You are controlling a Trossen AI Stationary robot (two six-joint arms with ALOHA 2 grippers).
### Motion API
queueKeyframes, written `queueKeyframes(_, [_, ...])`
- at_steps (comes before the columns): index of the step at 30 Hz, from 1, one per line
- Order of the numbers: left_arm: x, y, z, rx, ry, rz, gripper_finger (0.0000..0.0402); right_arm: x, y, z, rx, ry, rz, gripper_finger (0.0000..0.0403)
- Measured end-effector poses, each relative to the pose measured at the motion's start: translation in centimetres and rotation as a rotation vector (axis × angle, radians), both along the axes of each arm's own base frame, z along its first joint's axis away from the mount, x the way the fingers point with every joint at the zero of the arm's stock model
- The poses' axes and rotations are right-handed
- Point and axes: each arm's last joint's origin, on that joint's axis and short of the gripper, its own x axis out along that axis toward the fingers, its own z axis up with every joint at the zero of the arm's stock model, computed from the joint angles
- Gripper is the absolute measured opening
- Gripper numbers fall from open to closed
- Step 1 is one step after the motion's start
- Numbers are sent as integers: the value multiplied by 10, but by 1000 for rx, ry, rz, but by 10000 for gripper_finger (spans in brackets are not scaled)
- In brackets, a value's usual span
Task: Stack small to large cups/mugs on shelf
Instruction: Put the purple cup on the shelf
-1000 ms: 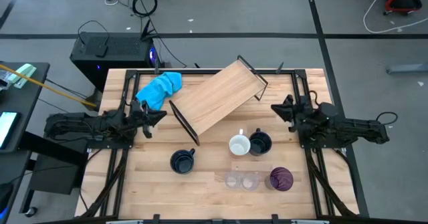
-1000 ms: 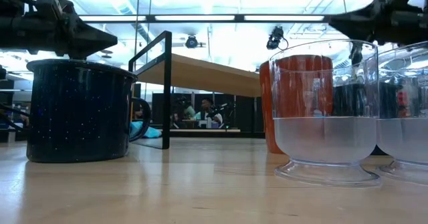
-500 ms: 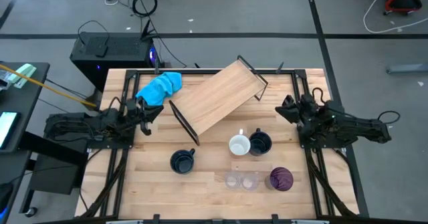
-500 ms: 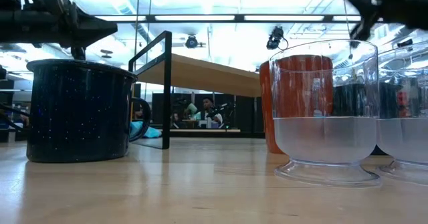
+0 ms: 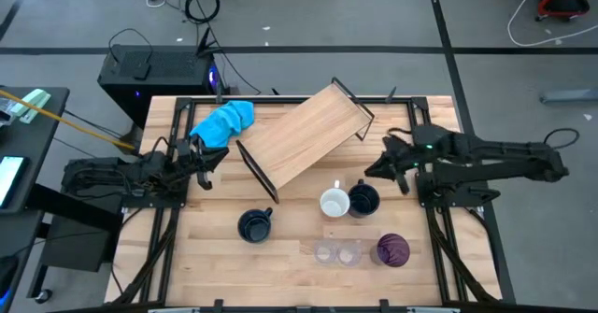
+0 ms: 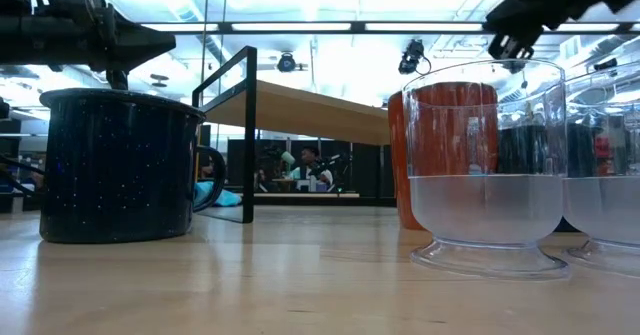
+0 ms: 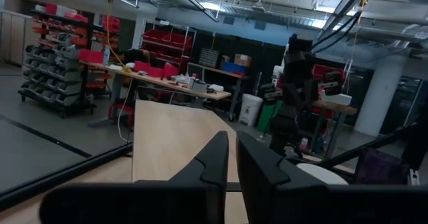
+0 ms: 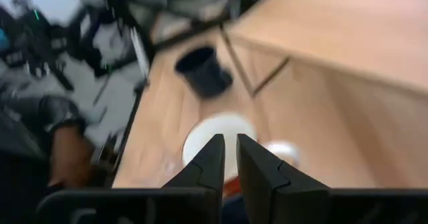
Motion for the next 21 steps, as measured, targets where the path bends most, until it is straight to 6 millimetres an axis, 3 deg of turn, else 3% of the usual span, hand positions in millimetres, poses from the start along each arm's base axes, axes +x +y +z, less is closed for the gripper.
queueKeyframes(5, [0,0,0,0,0,0,30,25,15,15,-7,184,104,48])
queueKeyframes(15, [0,0,0,1,0,0,36,51,68,53,-347,476,215,52])
queueKeyframes(21, [0,0,0,0,0,0,38,61,86,64,-360,580,196,100])
